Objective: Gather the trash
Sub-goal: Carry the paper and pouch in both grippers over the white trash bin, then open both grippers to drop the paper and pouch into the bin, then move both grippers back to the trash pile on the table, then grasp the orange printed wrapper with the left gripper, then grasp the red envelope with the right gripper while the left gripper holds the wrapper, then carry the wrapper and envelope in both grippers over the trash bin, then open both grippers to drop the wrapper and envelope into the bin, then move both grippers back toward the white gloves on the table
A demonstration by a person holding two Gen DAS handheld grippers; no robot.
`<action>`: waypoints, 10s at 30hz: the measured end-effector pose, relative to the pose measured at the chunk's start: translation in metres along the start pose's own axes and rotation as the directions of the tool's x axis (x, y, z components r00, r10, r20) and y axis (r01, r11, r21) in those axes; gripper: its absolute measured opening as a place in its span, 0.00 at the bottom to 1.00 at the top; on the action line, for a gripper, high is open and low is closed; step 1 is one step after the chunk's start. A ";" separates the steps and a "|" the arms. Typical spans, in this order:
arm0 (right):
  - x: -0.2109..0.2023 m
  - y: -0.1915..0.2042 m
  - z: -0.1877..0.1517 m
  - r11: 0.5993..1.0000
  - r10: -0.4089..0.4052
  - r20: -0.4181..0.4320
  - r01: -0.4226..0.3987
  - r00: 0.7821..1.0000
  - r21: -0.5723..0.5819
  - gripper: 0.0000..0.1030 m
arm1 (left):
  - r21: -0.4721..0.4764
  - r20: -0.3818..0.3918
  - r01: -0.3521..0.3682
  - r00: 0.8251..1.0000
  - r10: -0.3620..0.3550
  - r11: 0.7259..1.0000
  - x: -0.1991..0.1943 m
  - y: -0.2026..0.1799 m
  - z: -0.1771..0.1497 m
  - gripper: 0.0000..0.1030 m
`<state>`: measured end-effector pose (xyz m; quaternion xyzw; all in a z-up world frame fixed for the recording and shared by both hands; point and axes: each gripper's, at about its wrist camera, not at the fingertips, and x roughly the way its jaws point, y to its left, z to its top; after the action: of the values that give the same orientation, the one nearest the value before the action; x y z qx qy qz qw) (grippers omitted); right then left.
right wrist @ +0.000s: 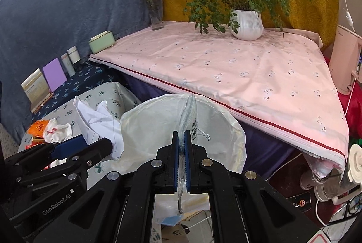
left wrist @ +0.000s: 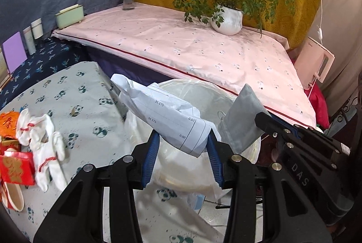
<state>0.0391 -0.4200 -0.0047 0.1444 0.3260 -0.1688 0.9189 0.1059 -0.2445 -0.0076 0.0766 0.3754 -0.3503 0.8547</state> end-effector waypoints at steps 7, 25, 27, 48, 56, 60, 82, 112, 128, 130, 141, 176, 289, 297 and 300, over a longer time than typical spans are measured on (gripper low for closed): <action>0.018 -0.008 0.002 1.000 -0.020 -0.014 0.020 1.000 0.011 0.05 | -0.012 -0.036 0.019 0.999 -0.020 1.000 0.027 -0.001 0.004 0.41; 0.014 0.004 0.011 1.000 -0.011 0.020 0.011 1.000 0.001 0.18 | -0.065 0.016 -0.060 0.998 0.062 0.996 0.009 0.031 0.002 0.73; 0.011 0.009 0.010 1.000 -0.007 0.022 0.007 1.000 -0.008 0.19 | -0.077 0.021 -0.071 0.997 0.073 0.995 0.004 0.037 0.000 0.73; -0.037 0.101 -0.003 0.986 0.099 0.048 -0.092 0.994 -0.140 0.38 | -0.207 0.079 -0.226 0.966 0.246 0.952 -0.089 0.122 -0.040 0.75; -0.050 0.148 -0.014 0.969 0.162 0.033 -0.153 0.986 -0.192 0.49 | -0.256 0.061 -0.309 0.940 0.335 0.916 -0.121 0.168 -0.069 0.83; -0.050 0.170 -0.023 0.960 0.191 0.010 -0.185 0.982 -0.212 0.53 | -0.280 0.044 -0.347 0.927 0.373 0.895 -0.133 0.194 -0.085 0.84; -0.019 0.274 -0.071 0.919 0.261 -0.145 -0.292 0.954 -0.266 0.55 | -0.333 -0.056 -0.467 0.877 0.477 0.819 -0.144 0.303 -0.137 0.84; 0.019 0.324 -0.100 0.903 0.262 -0.240 -0.325 0.935 -0.280 0.55 | -0.311 -0.054 -0.400 0.913 0.404 0.862 -0.127 0.324 -0.132 0.11; 0.028 0.339 -0.066 0.872 0.322 -0.212 -0.376 0.923 -0.314 0.55 | -0.371 -0.011 -0.365 0.921 0.389 0.854 -0.153 0.313 -0.128 0.08; 0.035 0.344 -0.058 0.854 0.352 -0.226 -0.410 0.908 -0.320 0.55 | -0.378 -0.015 -0.364 0.922 0.387 0.851 -0.153 0.314 -0.128 0.08; 0.089 0.377 -0.038 0.705 0.474 -0.376 -0.599 0.796 -0.379 0.55 | -0.393 -0.028 -0.352 0.928 0.372 0.850 -0.143 0.322 -0.122 0.08; 0.004 0.319 -0.040 0.728 0.500 -0.280 -0.573 0.819 -0.376 0.03 | -0.352 0.047 -0.339 0.924 0.379 0.872 -0.172 0.267 -0.099 0.08; -0.009 0.162 -0.031 0.926 0.305 -0.116 -0.322 0.945 -0.196 0.41 | -0.348 -0.032 -0.368 0.924 0.381 0.862 -0.098 0.196 -0.082 0.78; -0.001 0.188 -0.040 0.918 0.318 -0.147 -0.343 0.936 -0.198 0.41 | -0.391 -0.072 -0.420 0.901 0.428 0.819 -0.103 0.228 -0.102 0.83; 0.003 0.195 -0.046 0.917 0.320 -0.163 -0.349 0.933 -0.194 0.41 | -0.409 -0.094 -0.429 0.897 0.431 0.805 -0.103 0.239 -0.109 0.83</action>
<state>0.0947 -0.2278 -0.0110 0.1061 0.3712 0.0376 0.9217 0.1494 0.0316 -0.0446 -0.0265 0.4129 -0.0589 0.9085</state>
